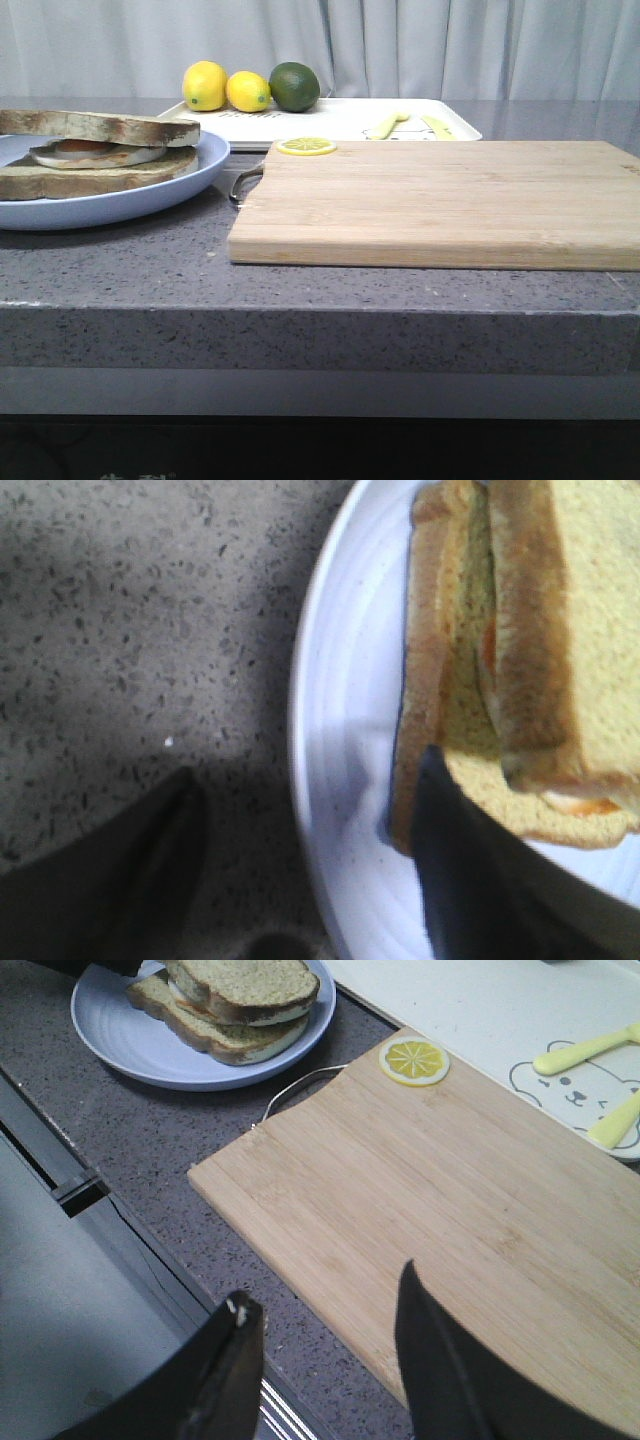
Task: Place bread and move sandwich to tray
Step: 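Move the left gripper to the blue plate rim and grasp it, then lift the blue plate with the left gripper toward the white tray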
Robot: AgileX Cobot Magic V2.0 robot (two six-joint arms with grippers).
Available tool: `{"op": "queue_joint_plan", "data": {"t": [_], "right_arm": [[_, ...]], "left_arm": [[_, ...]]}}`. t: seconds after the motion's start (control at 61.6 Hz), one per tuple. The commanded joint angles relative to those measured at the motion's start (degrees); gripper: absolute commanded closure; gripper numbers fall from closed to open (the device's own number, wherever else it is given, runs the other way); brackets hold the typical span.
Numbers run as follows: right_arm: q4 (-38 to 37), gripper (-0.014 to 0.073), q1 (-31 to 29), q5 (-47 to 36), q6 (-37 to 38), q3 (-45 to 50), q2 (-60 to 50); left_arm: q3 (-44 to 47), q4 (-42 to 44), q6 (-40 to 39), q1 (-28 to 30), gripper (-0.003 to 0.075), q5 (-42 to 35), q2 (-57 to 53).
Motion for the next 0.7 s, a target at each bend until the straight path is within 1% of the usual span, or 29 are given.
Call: {"op": "queue_joint_plan", "data": {"t": [0.0,0.081,0.179,0.227,0.682], "right_arm": [[1.1,0.0256,0.0,-3.5,-0.2,-1.5,-0.5],[1.1,0.0256,0.0,-3.5,-0.2,-1.5,-0.5],[1.1,0.0256,0.0,-3.5,-0.2,-1.5,-0.5],[1.1,0.0256,0.0,-3.5,-0.2,-1.5,-0.5],[1.1,0.0256,0.0,-3.5,-0.2,-1.5,-0.5]], "left_arm": [[-1.9,-4.8,0.9,0.1,0.0411,-1.1,-1.3],[-1.9,-4.8,0.9,0.1,0.0497,-2.0,-1.3],[-1.9,-4.8,0.9,0.1,0.057,-2.0,-1.2],[-1.9,-4.8,0.9,0.1,0.0594,-1.9,-1.0],[-1.9,-6.1,0.9,0.1,0.0604,-3.7,0.2]]}}
